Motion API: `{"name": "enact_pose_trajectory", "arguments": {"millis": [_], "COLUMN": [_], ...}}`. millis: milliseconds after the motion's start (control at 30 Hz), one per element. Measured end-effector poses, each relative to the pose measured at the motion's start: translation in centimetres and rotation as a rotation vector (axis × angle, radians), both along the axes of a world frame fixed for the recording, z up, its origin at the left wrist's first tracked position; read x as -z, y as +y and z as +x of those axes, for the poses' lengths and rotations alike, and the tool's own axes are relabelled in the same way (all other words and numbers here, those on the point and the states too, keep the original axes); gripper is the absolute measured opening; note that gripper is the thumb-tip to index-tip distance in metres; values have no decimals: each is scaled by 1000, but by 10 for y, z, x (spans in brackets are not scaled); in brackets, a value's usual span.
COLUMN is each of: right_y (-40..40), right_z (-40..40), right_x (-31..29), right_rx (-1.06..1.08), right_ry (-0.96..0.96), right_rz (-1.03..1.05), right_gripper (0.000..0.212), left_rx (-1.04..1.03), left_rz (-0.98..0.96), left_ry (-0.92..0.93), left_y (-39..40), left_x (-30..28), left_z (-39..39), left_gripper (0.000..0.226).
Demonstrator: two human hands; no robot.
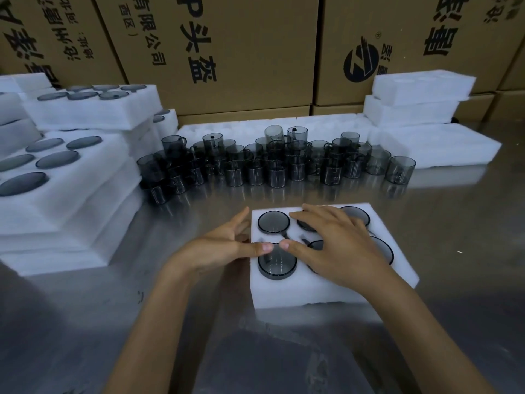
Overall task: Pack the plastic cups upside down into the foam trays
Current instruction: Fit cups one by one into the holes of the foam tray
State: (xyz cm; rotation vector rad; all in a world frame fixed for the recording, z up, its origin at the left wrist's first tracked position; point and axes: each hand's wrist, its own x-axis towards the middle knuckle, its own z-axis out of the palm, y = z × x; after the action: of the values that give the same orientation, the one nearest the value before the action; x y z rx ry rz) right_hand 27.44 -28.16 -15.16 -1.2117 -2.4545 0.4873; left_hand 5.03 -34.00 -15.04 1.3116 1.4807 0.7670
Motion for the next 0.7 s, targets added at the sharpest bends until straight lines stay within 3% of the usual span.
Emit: {"name": "enact_pose_trajectory", "arguments": {"millis": [100,167,233,333,433,500,600,700], "right_y": [-3,3,15,30,32,32,32,31], "right_z": [5,15,35,61,59,57,58,60], "right_x": [-8,-14,-18,-17,-11,-11,-9,-8], "right_rx": [-35,73,334,600,563,535,514,472], "right_ry": [116,205,170,-97,-6,79,233,404], "right_rz": [13,58,74,-197,-426,-406,-399,-476], "right_gripper": [64,60,56,66,74,81,96,89], "left_rx": [-23,-71,-56,-35,-62,-103,-63,-100], "left_rz": [41,39,37,59,103,123,134,196], "left_ry": [0,32,106,158,86,51,132,197], "left_y": [-2,-2,-2,-2,-1,-2,-6,-7], "left_x": [1,3,2,2,1,0,-1,2], "left_z": [3,4,7,12,18,22,29,33], "left_gripper": [76,78,81,62,56,62,91,105]}}
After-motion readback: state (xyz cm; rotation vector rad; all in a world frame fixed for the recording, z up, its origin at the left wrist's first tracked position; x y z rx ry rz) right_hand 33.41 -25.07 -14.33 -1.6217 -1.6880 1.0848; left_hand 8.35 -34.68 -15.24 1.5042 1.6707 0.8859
